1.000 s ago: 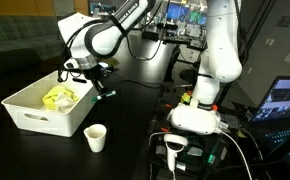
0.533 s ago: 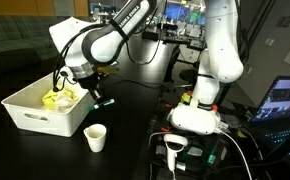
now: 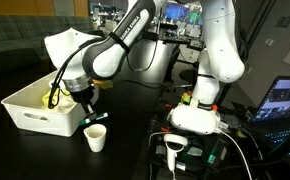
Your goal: Put the towels in the basket and the tape and marker in the mug
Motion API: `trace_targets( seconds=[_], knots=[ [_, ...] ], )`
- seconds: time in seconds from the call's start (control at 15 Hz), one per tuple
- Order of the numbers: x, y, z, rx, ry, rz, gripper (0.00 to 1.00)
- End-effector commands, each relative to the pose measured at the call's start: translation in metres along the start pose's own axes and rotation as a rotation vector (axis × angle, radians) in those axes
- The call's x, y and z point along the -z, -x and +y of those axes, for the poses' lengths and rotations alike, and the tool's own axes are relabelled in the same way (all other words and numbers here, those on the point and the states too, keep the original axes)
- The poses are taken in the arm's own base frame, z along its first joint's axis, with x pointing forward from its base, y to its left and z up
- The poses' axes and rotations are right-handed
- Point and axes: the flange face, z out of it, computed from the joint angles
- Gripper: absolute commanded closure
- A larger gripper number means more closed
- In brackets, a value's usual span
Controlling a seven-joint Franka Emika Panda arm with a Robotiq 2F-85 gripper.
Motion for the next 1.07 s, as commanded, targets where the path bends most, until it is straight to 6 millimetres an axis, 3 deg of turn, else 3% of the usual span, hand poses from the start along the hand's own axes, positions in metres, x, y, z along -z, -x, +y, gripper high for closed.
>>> trace_targets(
  seconds=[0.0,0.4,1.0],
  knots=[
    [0.010,-0.013,-0.018,-0.001,0.018,0.097,0.88],
    [0.010,-0.013,-0.028,0.038,0.044,0.218,0.88],
    [-0.020,0.023,-0.022,0.076,0.055,0.400,0.88]
  ],
)
